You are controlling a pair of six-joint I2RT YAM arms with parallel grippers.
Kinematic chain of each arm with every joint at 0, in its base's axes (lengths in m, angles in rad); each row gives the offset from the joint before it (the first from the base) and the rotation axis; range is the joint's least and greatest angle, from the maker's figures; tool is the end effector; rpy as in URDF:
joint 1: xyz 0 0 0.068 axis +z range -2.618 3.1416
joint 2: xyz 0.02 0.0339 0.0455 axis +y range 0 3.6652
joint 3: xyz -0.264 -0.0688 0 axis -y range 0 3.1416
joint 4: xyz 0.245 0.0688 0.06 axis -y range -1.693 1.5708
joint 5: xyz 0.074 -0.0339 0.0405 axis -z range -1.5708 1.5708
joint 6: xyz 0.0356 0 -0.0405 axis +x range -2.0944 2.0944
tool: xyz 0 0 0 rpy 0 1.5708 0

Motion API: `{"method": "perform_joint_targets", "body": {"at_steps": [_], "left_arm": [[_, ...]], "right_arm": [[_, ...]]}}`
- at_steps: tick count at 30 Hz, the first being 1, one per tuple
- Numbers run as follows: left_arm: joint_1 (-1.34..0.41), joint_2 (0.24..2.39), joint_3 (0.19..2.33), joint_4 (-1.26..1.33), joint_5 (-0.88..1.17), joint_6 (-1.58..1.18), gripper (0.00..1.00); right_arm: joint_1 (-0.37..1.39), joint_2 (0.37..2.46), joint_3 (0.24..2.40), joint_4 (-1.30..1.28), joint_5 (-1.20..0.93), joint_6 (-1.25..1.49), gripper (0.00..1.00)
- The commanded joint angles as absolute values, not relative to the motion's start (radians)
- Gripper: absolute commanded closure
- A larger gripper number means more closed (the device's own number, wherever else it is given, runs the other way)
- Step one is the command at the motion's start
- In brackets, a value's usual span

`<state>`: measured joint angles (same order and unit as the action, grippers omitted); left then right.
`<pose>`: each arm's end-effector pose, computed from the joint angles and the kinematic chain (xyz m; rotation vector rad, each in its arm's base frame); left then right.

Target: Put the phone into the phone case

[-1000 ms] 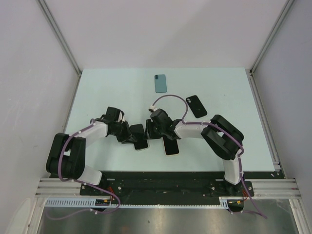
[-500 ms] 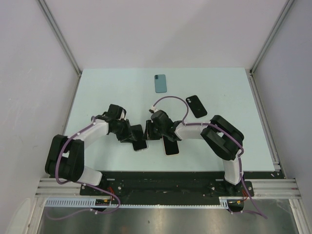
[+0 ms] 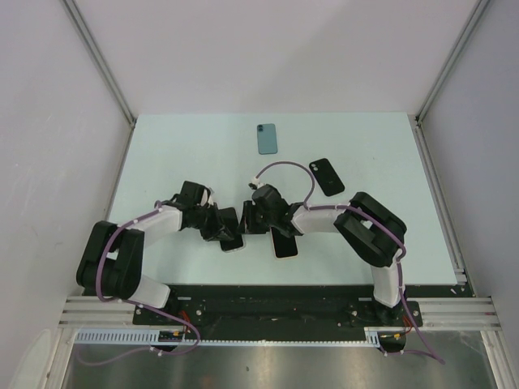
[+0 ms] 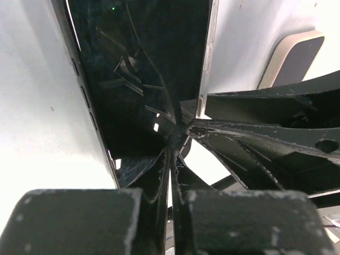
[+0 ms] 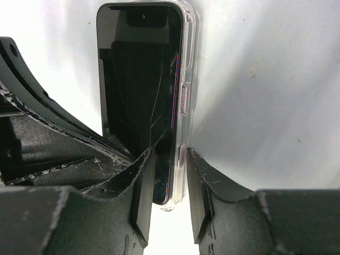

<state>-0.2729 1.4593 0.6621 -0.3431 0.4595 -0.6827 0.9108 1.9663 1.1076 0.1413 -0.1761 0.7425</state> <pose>0.2355 -0.0823 0.1463 -0.4359 2.8113 -0.8757 0.2461 0.3272 0.1392 -0.3110 2.4902 0.9886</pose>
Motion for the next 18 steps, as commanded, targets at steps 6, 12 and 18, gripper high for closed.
{"method": "perform_joint_targets", "body": {"at_steps": [6,12,18], "left_arm": [[-0.275,1.352,0.762,-0.529,0.25,-0.601,0.92],[-0.276,1.367,0.779,-0.609,0.1,-0.566,1.0],[-0.288,1.41,0.773,-0.591,0.144,-0.561,1.0]], "right_arm": [[0.927,1.922,1.062,0.121,-0.172,0.753,0.65],[0.927,1.922,1.062,0.11,-0.161,0.742,0.65],[0.927,1.917,1.06,0.11,-0.167,0.733,0.65]]}}
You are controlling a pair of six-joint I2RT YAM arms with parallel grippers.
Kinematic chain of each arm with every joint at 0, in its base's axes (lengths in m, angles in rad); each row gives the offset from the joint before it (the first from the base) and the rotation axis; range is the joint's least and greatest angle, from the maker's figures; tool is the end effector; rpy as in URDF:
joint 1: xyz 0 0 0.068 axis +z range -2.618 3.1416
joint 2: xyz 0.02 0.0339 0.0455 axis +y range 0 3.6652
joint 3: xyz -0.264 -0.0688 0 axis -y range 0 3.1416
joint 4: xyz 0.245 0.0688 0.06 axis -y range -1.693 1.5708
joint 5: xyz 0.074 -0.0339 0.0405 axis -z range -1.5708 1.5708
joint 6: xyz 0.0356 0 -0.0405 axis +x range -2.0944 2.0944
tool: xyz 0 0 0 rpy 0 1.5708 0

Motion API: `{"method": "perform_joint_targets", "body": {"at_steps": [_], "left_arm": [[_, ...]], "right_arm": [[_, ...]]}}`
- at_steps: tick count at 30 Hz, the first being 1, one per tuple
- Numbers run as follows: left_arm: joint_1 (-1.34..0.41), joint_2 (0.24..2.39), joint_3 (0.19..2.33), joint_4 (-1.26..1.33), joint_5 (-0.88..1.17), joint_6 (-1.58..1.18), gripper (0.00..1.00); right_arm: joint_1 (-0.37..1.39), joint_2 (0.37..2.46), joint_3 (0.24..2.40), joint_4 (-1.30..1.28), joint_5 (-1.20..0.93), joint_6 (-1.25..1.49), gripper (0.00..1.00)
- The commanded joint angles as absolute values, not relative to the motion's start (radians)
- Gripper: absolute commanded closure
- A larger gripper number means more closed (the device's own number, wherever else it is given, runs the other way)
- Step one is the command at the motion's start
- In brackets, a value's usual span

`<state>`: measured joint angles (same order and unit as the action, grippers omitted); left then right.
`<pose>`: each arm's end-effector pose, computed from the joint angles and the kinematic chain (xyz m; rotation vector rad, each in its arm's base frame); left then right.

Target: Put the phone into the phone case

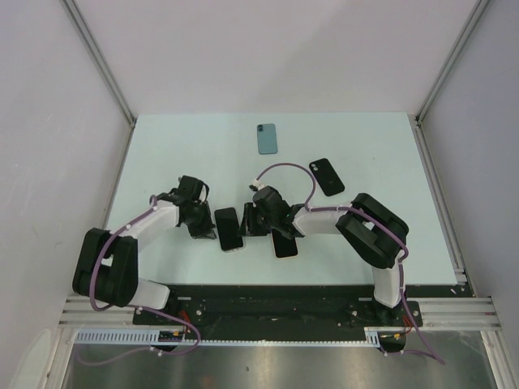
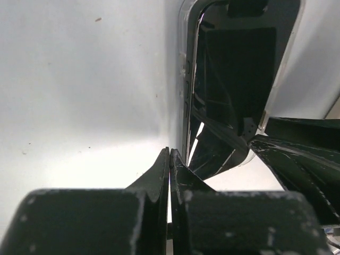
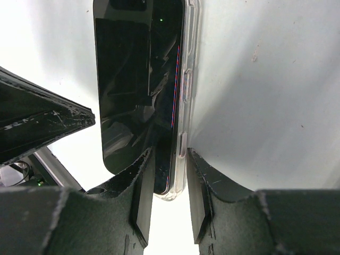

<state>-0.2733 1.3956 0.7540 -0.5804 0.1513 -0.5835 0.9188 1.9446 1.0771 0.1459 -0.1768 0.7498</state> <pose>0.2330 -0.0709 0.1723 -0.4039 2.8306 -0.4064 0.2392 0.3237 0.1392 -0.3128 2.4981 0.9923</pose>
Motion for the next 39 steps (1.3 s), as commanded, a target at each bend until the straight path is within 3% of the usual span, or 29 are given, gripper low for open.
{"method": "perform_joint_targets", "body": {"at_steps": [1,19,29,37,39], "left_arm": [[-0.291,1.408,0.77,-0.585,0.15,-0.563,1.0],[-0.371,1.523,0.807,-0.515,0.207,-0.617,1.0],[-0.403,1.537,0.847,-0.587,0.095,-0.608,1.0],[-0.331,1.488,0.871,-0.631,0.1,-0.552,0.76],[-0.315,1.474,0.876,-0.626,0.112,-0.549,0.64]], "right_arm": [[0.927,1.916,1.06,0.117,-0.17,0.733,0.65],[0.953,1.913,1.06,0.15,-0.199,0.756,0.64],[0.976,1.91,1.032,0.209,-0.232,0.804,0.65],[0.943,1.879,1.012,0.193,-0.21,0.773,0.64],[0.93,1.878,1.012,0.195,-0.209,0.762,0.62]]}}
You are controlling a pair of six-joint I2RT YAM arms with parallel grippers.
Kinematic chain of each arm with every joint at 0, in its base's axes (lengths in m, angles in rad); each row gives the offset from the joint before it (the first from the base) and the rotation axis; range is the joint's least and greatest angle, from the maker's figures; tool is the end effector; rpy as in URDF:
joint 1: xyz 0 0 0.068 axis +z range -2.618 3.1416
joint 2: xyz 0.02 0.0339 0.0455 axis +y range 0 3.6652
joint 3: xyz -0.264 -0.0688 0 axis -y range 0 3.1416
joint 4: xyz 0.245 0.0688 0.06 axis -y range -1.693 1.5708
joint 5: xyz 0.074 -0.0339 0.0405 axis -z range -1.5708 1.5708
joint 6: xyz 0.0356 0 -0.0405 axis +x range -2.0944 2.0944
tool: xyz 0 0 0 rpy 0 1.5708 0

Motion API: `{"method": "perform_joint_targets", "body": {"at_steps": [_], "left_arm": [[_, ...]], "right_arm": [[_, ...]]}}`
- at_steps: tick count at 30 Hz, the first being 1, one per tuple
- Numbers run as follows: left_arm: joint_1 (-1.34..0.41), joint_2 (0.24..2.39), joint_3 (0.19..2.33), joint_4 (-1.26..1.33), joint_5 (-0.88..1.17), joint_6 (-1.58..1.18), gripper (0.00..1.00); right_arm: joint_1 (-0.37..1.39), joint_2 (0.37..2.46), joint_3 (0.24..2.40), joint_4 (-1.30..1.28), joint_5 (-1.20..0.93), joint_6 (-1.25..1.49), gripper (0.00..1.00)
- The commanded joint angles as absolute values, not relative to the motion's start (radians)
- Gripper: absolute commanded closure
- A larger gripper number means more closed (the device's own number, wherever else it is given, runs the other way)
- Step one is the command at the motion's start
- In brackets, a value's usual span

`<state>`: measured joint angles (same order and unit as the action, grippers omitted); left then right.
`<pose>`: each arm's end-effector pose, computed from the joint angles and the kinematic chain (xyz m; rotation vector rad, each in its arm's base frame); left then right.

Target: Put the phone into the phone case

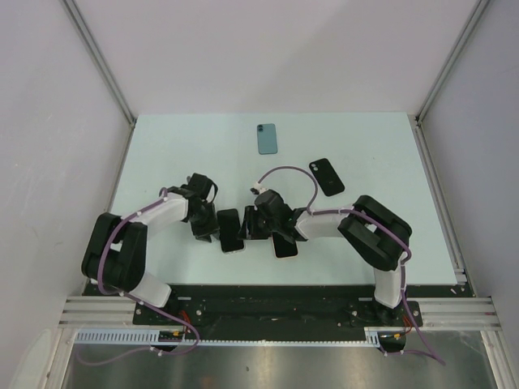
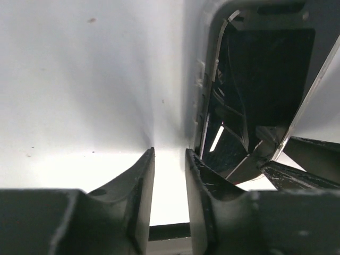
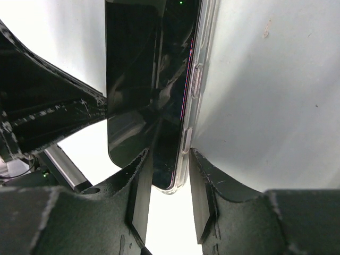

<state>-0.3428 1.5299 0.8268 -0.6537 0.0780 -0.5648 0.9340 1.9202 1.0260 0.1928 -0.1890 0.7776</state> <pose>0.2422 -0.0894 0.1576 -0.3170 2.9566 -0.2443 0.2288 0.3206 0.1378 -0.3062 2.4940 1.0361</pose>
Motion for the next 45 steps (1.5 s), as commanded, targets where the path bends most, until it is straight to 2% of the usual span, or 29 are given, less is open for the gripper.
{"method": "perform_joint_targets", "body": {"at_steps": [1,5,10,20,23,24,25,31,35,45], "left_arm": [[-0.311,1.471,0.882,-0.618,0.129,-0.545,0.62],[-0.293,1.491,0.887,-0.578,0.181,-0.543,0.61],[-0.288,1.56,0.897,-0.569,0.184,-0.537,0.7],[-0.276,1.56,0.908,-0.58,0.178,-0.538,0.75],[-0.256,1.514,0.91,-0.601,0.147,-0.535,0.69],[-0.252,1.503,0.91,-0.597,0.155,-0.531,0.62],[-0.25,1.493,0.91,-0.595,0.159,-0.528,0.6],[-0.252,1.493,0.902,-0.549,0.238,-0.526,0.59],[-0.252,1.535,0.888,-0.513,0.287,-0.523,0.63],[-0.249,1.608,0.833,-0.465,0.362,-0.551,0.83]], "right_arm": [[0.925,1.878,1.012,0.196,-0.21,0.758,0.61],[0.899,1.885,1.012,0.21,-0.21,0.744,0.56],[0.887,1.893,1.012,0.227,-0.206,0.732,0.53],[0.879,1.933,1.012,0.258,-0.213,0.722,0.51],[0.879,1.925,1.012,0.239,-0.198,0.719,0.51],[0.879,1.922,1.014,0.238,-0.196,0.718,0.51],[0.879,1.922,1.012,0.236,-0.196,0.715,0.51],[0.876,1.924,1.012,0.239,-0.199,0.719,0.51],[0.873,1.928,1.012,0.248,-0.212,0.727,0.51],[0.844,1.965,1.012,0.371,-0.345,0.794,0.49]]}}
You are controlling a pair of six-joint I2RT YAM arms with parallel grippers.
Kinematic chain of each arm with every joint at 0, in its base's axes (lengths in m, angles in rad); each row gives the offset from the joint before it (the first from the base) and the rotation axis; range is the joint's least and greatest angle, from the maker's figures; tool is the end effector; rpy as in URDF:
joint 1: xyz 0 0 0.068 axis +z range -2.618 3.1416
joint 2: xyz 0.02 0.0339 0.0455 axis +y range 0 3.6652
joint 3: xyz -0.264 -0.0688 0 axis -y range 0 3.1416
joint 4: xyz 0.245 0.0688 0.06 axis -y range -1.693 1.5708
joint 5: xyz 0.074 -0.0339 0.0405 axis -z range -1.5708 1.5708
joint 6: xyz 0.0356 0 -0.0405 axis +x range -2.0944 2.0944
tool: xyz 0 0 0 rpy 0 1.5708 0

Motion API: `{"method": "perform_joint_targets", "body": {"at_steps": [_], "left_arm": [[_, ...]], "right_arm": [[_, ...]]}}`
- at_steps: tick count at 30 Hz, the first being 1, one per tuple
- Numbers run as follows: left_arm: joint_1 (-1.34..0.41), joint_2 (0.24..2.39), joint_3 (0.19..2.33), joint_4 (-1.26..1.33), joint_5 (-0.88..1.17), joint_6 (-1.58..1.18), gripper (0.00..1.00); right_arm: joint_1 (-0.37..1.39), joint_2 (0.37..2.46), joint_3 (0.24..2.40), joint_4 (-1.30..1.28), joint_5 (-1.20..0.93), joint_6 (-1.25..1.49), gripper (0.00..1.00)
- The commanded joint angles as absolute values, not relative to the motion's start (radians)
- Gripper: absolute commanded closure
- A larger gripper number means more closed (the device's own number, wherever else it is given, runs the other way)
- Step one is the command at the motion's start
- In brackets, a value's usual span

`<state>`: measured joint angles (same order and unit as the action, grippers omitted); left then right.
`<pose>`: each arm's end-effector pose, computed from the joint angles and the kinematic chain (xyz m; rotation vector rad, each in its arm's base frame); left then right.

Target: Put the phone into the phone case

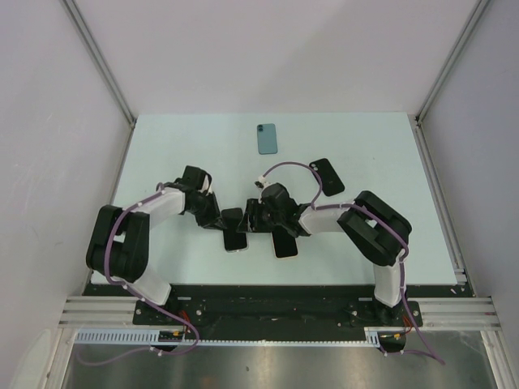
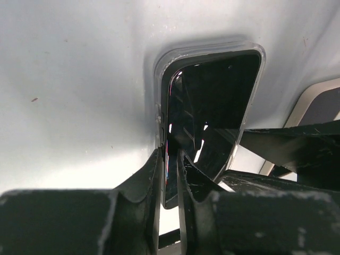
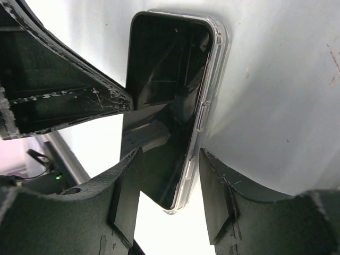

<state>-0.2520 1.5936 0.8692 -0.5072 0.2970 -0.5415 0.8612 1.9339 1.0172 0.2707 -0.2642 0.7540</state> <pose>0.2736 -0.0812 0.1581 -0.3431 2.8661 -0.5891 0.2516 0.3072 0.1371 -0.2937 2.4409 1.1089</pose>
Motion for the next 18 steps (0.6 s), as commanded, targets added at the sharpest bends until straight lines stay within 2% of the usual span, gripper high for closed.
{"method": "perform_joint_targets", "body": {"at_steps": [1,7,18], "left_arm": [[-0.25,1.609,0.828,-0.457,0.376,-0.557,0.83],[-0.235,1.626,0.807,-0.437,0.474,-0.565,0.85],[-0.204,1.609,0.735,-0.371,0.591,-0.592,0.86]], "right_arm": [[0.841,1.973,1.012,0.392,-0.383,0.816,0.48],[0.828,2.002,1.012,0.598,-0.547,0.926,0.47],[0.81,2.029,1.011,0.819,-0.623,1.055,0.49]]}}
